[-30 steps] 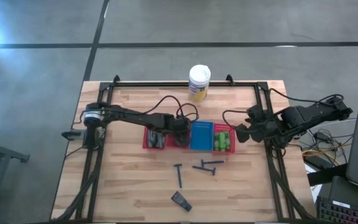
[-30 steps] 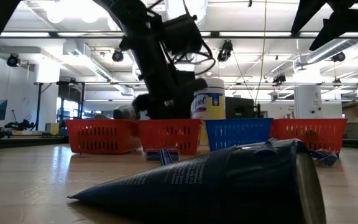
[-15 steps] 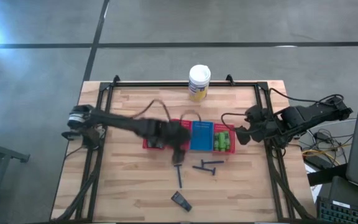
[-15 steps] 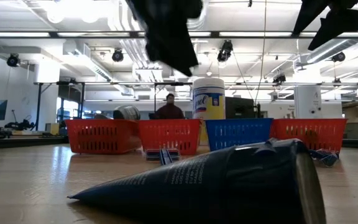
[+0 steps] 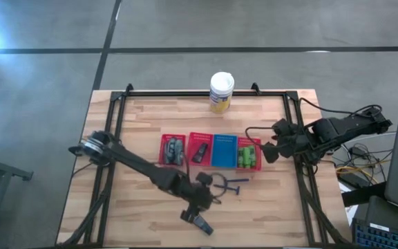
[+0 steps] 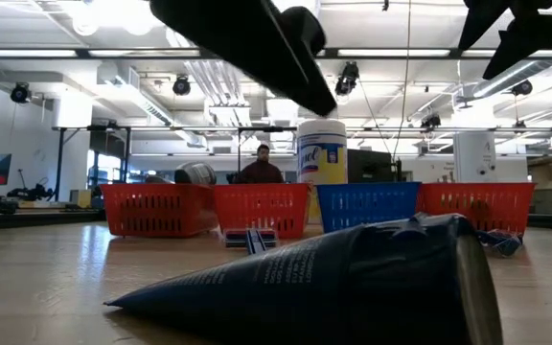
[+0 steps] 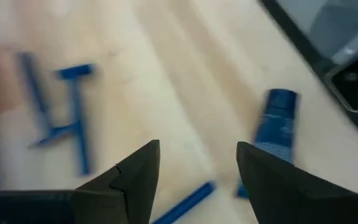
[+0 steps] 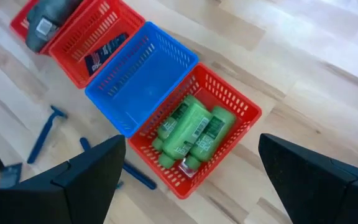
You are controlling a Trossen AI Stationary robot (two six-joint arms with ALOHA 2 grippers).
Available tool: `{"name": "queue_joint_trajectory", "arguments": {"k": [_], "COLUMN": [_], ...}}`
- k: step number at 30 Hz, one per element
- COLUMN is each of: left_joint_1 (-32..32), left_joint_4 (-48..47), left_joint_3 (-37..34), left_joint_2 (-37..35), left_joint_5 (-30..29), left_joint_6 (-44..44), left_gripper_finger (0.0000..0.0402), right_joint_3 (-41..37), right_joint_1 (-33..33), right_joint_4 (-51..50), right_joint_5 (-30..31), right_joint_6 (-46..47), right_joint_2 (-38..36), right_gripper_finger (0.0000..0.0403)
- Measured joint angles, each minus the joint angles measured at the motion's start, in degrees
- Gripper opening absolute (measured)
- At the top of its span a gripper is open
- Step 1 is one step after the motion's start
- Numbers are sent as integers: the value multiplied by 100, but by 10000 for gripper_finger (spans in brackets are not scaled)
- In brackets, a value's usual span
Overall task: Pick & Place Travel size toiletries
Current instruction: Put the blue shave cream into the middle red bin
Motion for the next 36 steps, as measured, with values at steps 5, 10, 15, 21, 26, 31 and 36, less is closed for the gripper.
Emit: {"name": "queue_joint_trajectory", "arguments": {"k": [5,10,15,21,26,31,36], "left_joint_1": [-468,-921,-1042,-961,-873,-771,-685], "left_joint_4": [277,756,889,841,711,631,575], "left_joint_3": [-7,0,229,547,629,596,588], "left_joint_2": [308,575,862,1291,1519,1481,1485], "left_joint_5": [35,-99,-423,-213,-89,-103,-97], "left_joint_6": [-11,-41,-402,-456,-475,-476,-479], "left_gripper_finger": [228,269,306,308,298,262,195], "right_joint_3": [0,0,0,0,-5,-11,-11], "right_joint_1": [0,2,0,0,0,2,0], "right_joint_4": [-4,-16,-19,-28,-22,-26,-25], "right_joint_5": [-68,-342,-437,-440,-540,-649,-645], "right_joint_6": [100,461,554,560,518,435,304], "right_joint_2": [0,6,94,284,475,602,577], "right_gripper_finger": [366,366,366,366,366,366,366]}}
